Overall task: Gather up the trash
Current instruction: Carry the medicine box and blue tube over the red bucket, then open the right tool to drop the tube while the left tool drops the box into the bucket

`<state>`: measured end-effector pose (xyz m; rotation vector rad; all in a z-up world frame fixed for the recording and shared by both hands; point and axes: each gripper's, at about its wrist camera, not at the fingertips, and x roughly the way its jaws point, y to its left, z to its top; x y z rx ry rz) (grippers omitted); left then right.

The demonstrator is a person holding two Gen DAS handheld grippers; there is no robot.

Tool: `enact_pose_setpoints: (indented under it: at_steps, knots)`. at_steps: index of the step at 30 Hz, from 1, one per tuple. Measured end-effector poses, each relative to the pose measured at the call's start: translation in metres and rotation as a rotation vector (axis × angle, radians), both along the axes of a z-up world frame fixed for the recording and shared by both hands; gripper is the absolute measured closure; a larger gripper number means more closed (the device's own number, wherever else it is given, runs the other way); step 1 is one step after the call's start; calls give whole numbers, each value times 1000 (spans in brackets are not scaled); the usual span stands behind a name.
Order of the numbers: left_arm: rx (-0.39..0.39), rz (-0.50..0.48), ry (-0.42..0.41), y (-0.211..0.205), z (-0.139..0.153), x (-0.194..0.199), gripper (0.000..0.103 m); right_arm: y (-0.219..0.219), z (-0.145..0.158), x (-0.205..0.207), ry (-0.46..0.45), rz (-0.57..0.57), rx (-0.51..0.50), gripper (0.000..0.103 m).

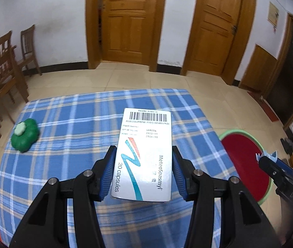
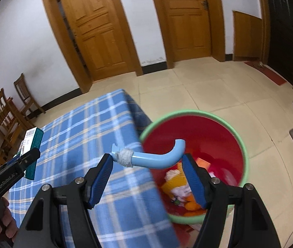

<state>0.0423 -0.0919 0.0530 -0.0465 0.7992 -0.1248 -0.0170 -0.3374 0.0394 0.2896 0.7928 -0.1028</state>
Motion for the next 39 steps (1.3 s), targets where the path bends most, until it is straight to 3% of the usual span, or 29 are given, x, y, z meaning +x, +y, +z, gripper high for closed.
enact_pose_setpoints:
  at_steps: [18, 31, 39]
  knots:
    - [58, -208, 67, -113, -30, 11, 51, -82, -56, -10, 110, -132, 60, 31]
    - [100, -284, 74, -158, -42, 21, 51, -94, -73, -3, 125, -148, 80, 23]
    - [81, -355, 96, -184, -47, 31, 51, -98, -73, -10, 114, -153, 86, 21]
